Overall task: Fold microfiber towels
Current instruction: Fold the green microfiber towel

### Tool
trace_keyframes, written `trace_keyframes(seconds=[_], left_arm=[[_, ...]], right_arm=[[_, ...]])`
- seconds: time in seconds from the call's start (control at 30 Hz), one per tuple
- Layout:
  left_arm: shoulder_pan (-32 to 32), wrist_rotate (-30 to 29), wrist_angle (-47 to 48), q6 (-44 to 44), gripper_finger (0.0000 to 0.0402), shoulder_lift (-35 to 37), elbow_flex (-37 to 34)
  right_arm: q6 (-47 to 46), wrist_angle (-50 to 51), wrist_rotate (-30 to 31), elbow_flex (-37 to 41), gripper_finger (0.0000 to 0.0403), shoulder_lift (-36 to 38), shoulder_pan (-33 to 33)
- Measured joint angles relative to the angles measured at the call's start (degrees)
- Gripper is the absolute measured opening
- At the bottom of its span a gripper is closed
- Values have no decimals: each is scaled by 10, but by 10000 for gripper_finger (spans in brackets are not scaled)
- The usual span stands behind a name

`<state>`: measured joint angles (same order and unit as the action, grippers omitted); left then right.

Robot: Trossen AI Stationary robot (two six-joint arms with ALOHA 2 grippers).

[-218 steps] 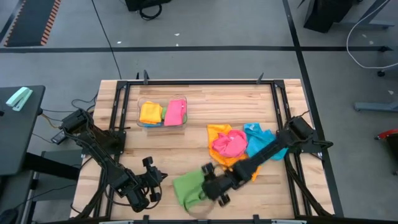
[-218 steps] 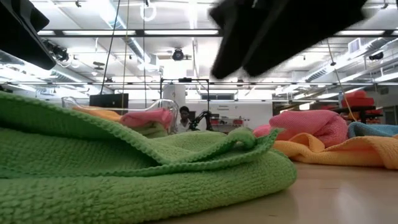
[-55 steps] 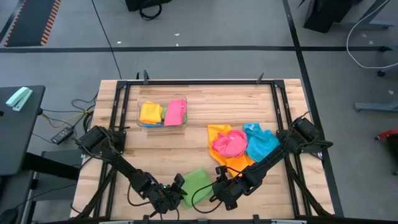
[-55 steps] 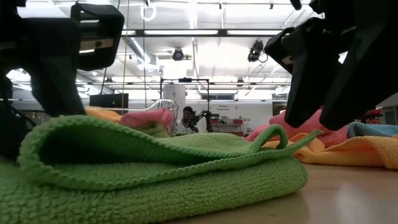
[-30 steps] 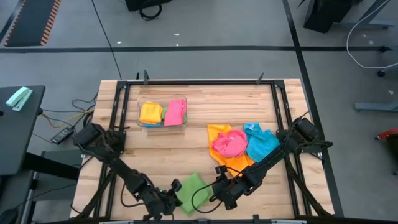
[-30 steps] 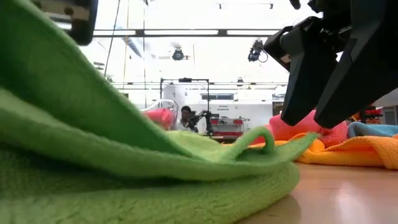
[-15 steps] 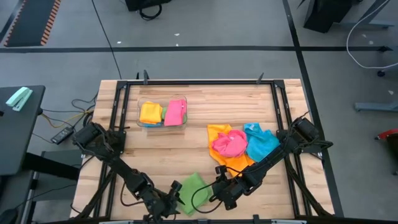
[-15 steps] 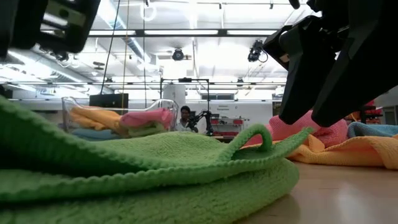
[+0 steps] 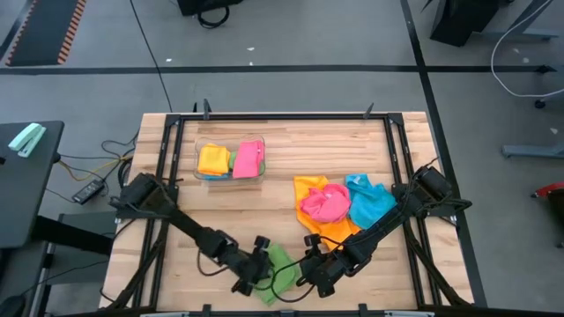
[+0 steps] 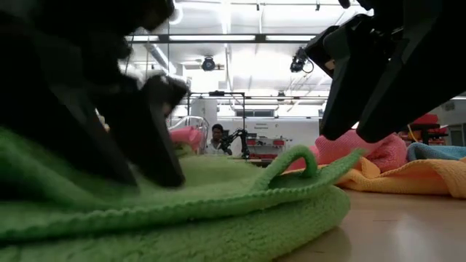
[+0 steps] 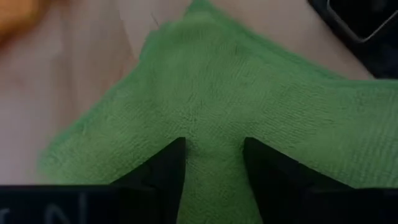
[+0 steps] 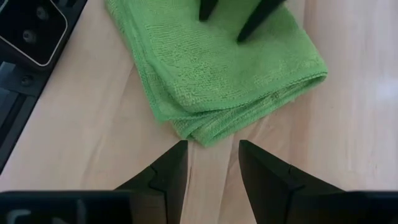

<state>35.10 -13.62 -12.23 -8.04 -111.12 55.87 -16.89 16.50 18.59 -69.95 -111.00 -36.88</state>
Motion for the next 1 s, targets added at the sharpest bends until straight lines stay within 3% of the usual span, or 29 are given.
trace_keyframes(seconds=[0.1, 0.2, 0.43, 0.6, 0.87, 1.0], left_arm=[[-23, 31, -3, -19, 167, -11, 1], [-36, 12, 2, -81, 159, -13, 1], [-28, -206, 57, -194, 114, -13, 0], [-32, -265, 94, -290, 93, -13, -1], [2, -336, 91, -236, 97, 15, 0], [25, -338, 92, -147, 100, 36, 0]], right_arm=[[3, 0, 0, 0, 151, 0, 0], [4, 0, 0, 0, 151, 0, 0], [3, 0, 0, 0, 151, 0, 0], [2, 1, 0, 0, 151, 0, 0], [6, 3, 25, 0, 151, 0, 0], [44, -31, 110, 0, 151, 0, 0]])
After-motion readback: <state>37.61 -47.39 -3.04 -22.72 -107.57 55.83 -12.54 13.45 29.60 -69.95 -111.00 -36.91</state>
